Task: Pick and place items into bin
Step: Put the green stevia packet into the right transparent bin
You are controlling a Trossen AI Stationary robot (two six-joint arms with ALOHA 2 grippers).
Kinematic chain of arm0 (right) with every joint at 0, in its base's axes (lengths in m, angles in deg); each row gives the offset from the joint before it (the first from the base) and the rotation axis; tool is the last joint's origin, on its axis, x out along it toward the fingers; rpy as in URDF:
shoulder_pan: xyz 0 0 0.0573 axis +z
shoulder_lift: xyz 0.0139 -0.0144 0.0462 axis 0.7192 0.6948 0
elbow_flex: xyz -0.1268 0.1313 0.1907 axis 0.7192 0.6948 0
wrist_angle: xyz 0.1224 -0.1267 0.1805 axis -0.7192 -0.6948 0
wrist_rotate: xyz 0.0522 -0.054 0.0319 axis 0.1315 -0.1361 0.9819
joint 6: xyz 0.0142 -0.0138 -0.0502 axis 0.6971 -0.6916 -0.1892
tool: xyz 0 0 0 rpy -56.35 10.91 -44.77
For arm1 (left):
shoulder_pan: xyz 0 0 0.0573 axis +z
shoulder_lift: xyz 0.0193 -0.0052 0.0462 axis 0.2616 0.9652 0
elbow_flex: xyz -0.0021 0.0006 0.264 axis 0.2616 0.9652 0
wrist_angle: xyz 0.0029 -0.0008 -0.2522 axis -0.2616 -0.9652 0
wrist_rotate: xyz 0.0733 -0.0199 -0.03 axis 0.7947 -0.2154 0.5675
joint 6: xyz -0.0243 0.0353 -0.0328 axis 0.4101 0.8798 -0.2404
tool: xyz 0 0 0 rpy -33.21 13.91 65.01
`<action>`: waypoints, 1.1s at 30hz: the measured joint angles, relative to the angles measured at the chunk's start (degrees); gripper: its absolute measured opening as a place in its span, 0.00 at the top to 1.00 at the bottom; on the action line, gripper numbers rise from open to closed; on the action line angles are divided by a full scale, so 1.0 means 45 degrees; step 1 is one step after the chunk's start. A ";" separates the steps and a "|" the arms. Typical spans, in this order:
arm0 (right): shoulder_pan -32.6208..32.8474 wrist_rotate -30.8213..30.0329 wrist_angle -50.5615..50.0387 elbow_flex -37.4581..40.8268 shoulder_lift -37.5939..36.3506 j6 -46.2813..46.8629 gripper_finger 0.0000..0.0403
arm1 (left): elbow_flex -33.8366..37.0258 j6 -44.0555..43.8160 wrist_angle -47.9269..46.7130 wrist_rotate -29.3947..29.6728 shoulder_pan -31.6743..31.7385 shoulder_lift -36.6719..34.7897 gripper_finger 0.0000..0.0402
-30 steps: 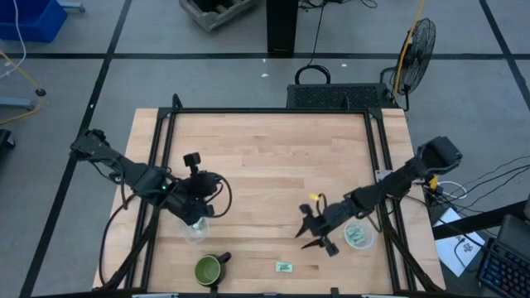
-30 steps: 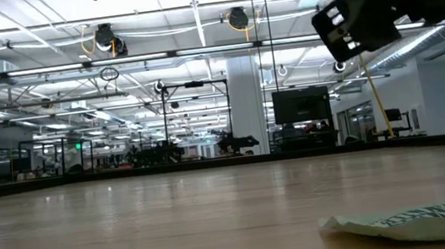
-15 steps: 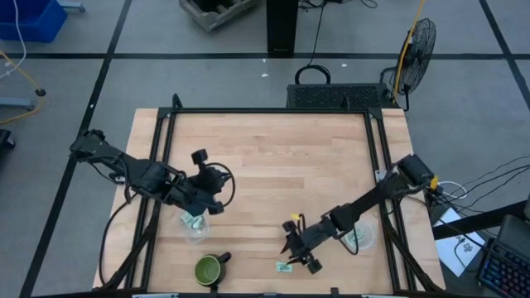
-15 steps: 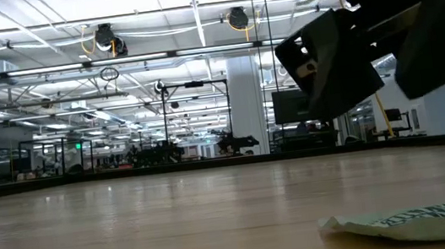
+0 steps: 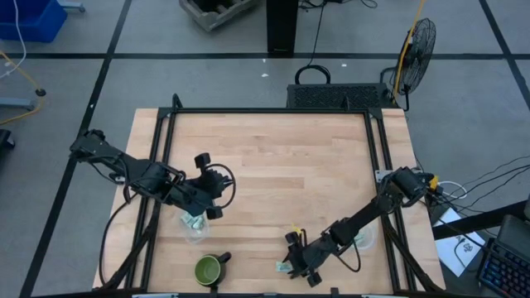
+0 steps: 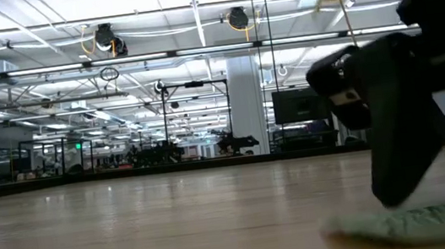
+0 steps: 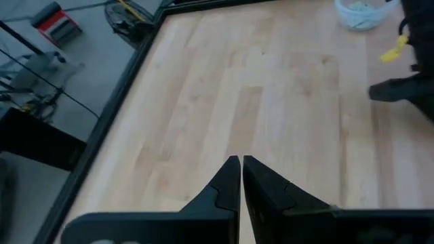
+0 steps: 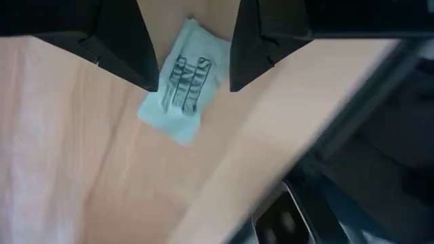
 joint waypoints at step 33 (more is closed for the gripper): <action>-0.1090 -0.0910 -0.2006 0.0034 -0.0582 0.0033 0.82 | 0.0000 0.0244 -0.0019 -0.1093 0.0000 0.0002 0.94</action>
